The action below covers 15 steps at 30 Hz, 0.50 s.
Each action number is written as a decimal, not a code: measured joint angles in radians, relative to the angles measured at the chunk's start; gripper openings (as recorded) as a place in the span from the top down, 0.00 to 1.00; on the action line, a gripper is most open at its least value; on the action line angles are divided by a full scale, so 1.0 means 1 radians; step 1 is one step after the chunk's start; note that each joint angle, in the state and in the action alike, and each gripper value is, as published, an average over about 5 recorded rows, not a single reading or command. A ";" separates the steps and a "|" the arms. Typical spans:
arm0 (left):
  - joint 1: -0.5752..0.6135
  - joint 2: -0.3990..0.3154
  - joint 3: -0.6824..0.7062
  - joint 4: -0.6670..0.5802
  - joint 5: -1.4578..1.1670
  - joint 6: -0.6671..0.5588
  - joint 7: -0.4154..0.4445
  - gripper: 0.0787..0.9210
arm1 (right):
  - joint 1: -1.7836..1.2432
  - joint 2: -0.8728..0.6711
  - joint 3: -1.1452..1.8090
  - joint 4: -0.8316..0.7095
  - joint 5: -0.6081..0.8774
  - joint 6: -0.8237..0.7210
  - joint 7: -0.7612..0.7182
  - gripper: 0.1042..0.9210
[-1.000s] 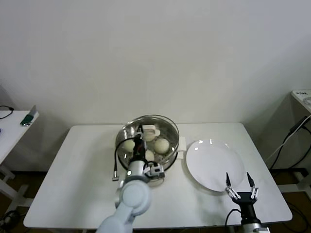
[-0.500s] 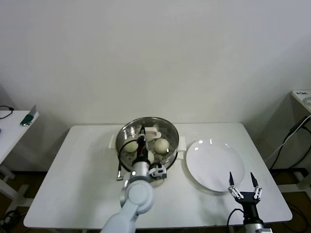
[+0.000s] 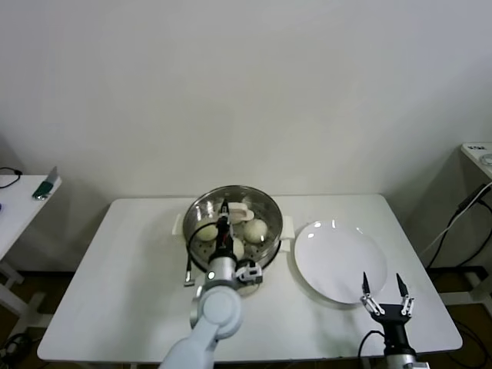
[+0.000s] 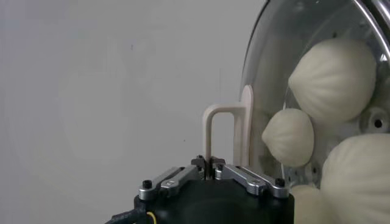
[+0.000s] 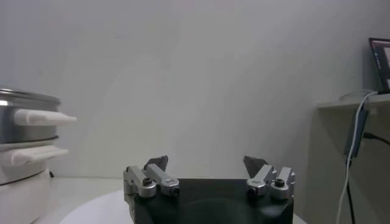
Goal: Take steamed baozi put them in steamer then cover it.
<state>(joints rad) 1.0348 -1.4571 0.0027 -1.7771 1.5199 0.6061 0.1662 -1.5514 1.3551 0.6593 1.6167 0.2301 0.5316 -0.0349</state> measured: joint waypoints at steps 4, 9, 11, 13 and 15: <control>0.004 0.003 0.005 -0.012 -0.018 0.001 0.000 0.86 | -0.001 -0.002 -0.001 0.006 -0.001 -0.007 -0.003 0.12; 0.016 0.016 0.014 -0.045 -0.049 0.007 0.011 0.69 | 0.002 -0.005 -0.003 0.015 -0.002 -0.026 -0.005 0.12; 0.022 0.024 0.016 -0.064 -0.063 0.011 0.019 0.62 | 0.004 -0.006 -0.003 0.018 -0.006 -0.036 -0.005 0.12; 0.029 0.033 0.016 -0.087 -0.079 0.014 0.027 0.55 | 0.006 -0.007 -0.005 0.022 -0.011 -0.049 -0.005 0.12; 0.037 0.044 0.014 -0.113 -0.096 0.016 0.034 0.48 | 0.006 -0.008 -0.007 0.026 -0.014 -0.063 -0.005 0.12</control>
<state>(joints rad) 1.0719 -1.4129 0.0171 -1.8901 1.4243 0.6220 0.2005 -1.5456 1.3469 0.6525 1.6430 0.2158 0.4689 -0.0403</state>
